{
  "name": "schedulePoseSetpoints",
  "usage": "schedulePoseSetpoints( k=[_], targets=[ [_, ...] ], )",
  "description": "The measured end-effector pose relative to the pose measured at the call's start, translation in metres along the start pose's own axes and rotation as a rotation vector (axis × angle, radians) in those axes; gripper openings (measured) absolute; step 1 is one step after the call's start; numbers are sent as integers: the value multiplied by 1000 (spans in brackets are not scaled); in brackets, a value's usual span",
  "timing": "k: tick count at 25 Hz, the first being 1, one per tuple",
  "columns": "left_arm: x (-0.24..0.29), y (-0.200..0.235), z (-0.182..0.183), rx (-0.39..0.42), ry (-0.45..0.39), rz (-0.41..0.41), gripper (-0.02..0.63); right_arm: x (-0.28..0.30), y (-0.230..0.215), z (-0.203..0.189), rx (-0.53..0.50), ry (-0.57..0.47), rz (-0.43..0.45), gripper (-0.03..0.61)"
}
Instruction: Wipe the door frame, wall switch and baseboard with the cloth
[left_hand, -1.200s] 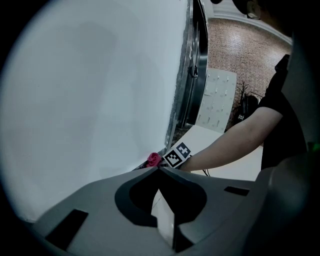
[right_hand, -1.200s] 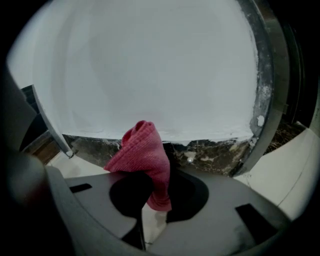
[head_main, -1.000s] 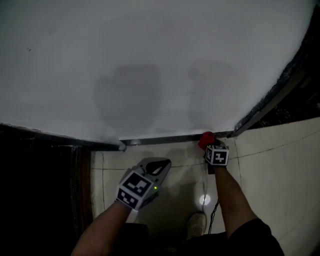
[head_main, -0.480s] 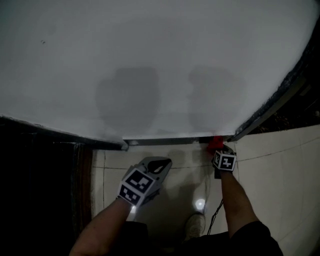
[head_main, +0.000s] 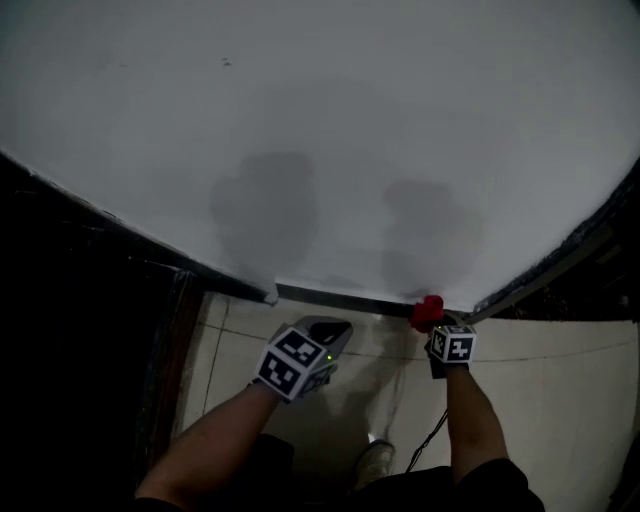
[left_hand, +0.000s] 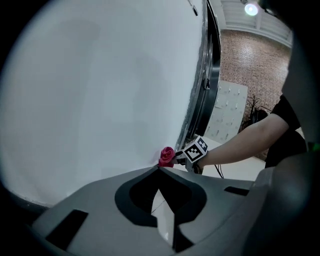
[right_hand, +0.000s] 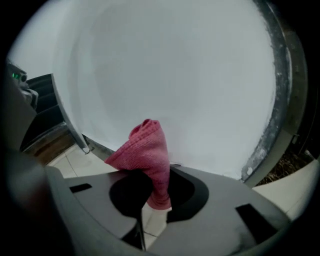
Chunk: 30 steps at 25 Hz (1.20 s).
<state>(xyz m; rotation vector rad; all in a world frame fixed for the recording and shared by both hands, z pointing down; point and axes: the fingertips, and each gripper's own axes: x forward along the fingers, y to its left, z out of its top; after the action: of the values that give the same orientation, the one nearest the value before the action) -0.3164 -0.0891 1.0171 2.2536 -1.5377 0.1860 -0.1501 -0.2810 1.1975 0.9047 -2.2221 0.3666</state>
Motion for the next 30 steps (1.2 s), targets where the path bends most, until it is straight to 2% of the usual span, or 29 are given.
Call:
schedulePoseSetpoints(
  k=[6, 16, 19, 23, 26, 28, 30],
  targets=[
    [-26, 21, 4, -70, -50, 31, -8, -12, 48, 29, -104, 9, 141, 57],
    [-68, 47, 10, -103, -91, 76, -8, -4, 125, 55, -49, -60, 294, 57],
    [-79, 57, 10, -139, -114, 105, -8, 0, 154, 59, -55, -61, 366, 57],
    [-93, 77, 26, -142, -167, 158, -8, -6, 203, 102, -81, -144, 489, 57],
    [-111, 77, 33, -120, -220, 195, -8, -34, 236, 136, -93, -235, 572, 57],
    [-131, 79, 40, -88, -268, 253, -8, -69, 251, 157, -77, -302, 617, 55],
    [-157, 85, 56, -43, -281, 334, -8, -110, 259, 176, -109, -336, 632, 55]
  ],
)
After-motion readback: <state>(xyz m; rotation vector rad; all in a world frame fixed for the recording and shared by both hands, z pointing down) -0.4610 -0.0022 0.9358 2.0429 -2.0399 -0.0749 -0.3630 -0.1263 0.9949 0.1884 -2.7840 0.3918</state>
